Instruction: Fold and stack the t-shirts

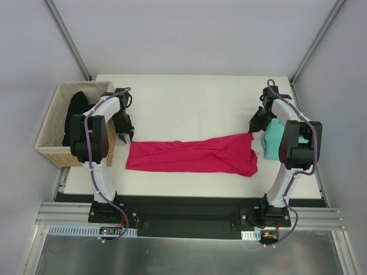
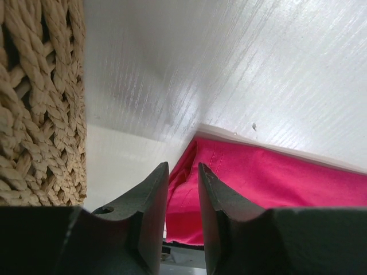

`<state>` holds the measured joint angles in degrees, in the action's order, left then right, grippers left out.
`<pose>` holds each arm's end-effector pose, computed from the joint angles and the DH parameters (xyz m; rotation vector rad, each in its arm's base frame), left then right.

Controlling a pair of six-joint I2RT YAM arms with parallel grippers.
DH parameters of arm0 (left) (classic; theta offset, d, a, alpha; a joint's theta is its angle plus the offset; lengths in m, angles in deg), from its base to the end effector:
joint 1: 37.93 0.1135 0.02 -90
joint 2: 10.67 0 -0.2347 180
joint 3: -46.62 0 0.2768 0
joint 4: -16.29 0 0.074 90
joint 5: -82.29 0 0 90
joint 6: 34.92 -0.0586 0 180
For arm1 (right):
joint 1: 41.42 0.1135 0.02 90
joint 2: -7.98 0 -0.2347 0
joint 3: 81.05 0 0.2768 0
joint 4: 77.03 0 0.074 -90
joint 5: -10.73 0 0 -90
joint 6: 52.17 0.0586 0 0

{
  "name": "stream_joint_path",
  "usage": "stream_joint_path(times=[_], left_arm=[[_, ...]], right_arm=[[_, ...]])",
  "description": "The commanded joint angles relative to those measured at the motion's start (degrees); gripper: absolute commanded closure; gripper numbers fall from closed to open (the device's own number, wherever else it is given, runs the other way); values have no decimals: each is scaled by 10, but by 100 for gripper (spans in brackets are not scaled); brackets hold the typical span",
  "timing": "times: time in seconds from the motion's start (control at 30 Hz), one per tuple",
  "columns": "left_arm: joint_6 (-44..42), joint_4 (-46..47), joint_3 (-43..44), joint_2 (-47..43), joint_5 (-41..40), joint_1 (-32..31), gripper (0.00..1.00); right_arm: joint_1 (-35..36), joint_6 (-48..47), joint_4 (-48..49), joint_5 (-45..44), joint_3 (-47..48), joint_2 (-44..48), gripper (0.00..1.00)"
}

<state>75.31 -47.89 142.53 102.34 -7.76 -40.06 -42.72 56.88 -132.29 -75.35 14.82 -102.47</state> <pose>0.3961 -0.0147 0.1171 -0.4707 2.9546 -0.0429 0.4155 -0.0054 0.1394 0.4778 2.7584 0.1714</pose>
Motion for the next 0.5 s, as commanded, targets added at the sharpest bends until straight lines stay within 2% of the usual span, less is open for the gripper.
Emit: stream_joint_path(times=[0.0,0.47], left_arm=[[11,-8,5,-39,0,5,73],[11,-5,5,-24,33,4,74]], right_arm=[[-3,6,-9,3,22,5,99],[-3,6,-9,3,18,7,99]])
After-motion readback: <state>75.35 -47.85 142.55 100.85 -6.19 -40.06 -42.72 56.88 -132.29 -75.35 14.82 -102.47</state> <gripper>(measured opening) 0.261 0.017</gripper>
